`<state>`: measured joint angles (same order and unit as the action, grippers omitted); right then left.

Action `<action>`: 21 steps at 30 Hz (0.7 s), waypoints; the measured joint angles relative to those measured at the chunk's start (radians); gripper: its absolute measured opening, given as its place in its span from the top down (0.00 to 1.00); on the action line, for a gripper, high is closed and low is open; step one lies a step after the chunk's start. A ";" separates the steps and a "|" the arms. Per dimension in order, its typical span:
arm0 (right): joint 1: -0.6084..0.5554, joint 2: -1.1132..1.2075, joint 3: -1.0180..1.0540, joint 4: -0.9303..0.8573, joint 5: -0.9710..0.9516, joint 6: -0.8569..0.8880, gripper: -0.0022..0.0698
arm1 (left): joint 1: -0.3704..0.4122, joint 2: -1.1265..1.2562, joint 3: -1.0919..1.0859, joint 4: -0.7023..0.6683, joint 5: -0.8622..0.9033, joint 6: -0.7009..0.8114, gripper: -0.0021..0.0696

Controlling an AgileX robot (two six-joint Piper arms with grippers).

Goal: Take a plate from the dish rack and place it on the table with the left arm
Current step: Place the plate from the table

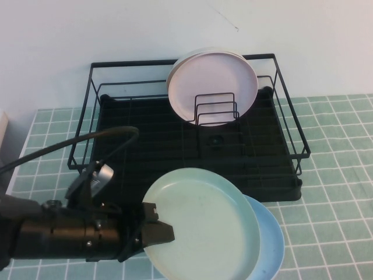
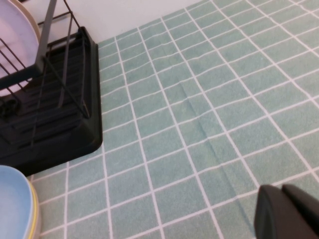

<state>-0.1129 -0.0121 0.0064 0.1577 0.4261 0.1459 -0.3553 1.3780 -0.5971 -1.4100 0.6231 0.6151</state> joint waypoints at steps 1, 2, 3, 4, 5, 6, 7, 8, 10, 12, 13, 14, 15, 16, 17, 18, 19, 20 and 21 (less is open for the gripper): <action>0.000 0.000 0.000 0.000 0.000 0.000 0.97 | 0.000 0.032 0.000 -0.023 0.000 0.023 0.82; 0.000 0.000 0.000 0.000 0.000 0.000 0.97 | 0.000 0.060 0.000 -0.051 0.000 0.054 0.82; 0.000 0.000 0.000 0.000 0.000 0.000 0.97 | 0.000 0.085 0.000 -0.081 -0.002 0.091 0.82; 0.000 0.000 0.000 0.000 0.000 0.000 0.97 | 0.000 0.103 0.000 -0.107 -0.005 0.123 0.82; 0.000 0.000 0.000 0.000 0.000 0.000 0.97 | 0.000 0.123 0.000 -0.139 -0.005 0.159 0.82; 0.000 0.000 0.000 0.000 0.000 0.000 0.97 | 0.000 0.138 0.000 -0.162 -0.005 0.182 0.82; 0.000 0.000 0.000 0.000 0.000 0.000 0.97 | 0.000 0.154 0.000 -0.188 -0.005 0.201 0.82; 0.000 0.000 0.000 0.000 0.000 0.000 0.97 | 0.000 0.170 0.000 -0.209 -0.005 0.218 0.82; 0.000 0.000 0.000 0.000 0.000 0.000 0.97 | 0.000 0.202 0.000 -0.240 -0.005 0.235 0.82; 0.000 0.000 0.000 0.000 0.000 0.000 0.97 | 0.000 0.230 0.000 -0.265 -0.003 0.265 0.82; 0.000 0.000 0.000 0.000 0.000 0.000 0.97 | 0.000 0.244 0.000 -0.276 0.007 0.290 0.82; 0.000 0.000 0.000 0.000 0.000 0.000 0.97 | 0.000 0.255 0.000 -0.281 0.018 0.310 0.82; 0.000 0.000 0.000 0.000 0.000 0.000 0.97 | 0.000 0.268 0.000 -0.284 0.034 0.333 0.82; 0.000 0.000 0.000 0.000 0.000 0.000 0.97 | 0.000 0.280 0.000 -0.285 0.049 0.351 0.82; 0.000 0.000 0.000 0.000 0.000 0.000 0.97 | 0.000 0.293 -0.002 -0.285 0.063 0.362 0.82; 0.000 0.000 0.000 0.000 0.000 0.000 0.97 | 0.000 0.304 -0.005 -0.285 0.073 0.366 0.82; 0.000 0.000 0.000 0.000 0.000 0.000 0.97 | 0.000 0.316 -0.012 -0.287 0.082 0.370 0.82; 0.000 0.000 0.000 0.000 0.000 0.000 0.97 | 0.000 0.326 -0.019 -0.287 0.089 0.372 0.81; 0.000 0.000 0.000 0.000 0.000 0.000 0.97 | 0.000 0.333 -0.029 -0.289 0.094 0.374 0.81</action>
<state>-0.1129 -0.0121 0.0064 0.1577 0.4261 0.1459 -0.3553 1.7107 -0.6258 -1.6988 0.7174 0.9894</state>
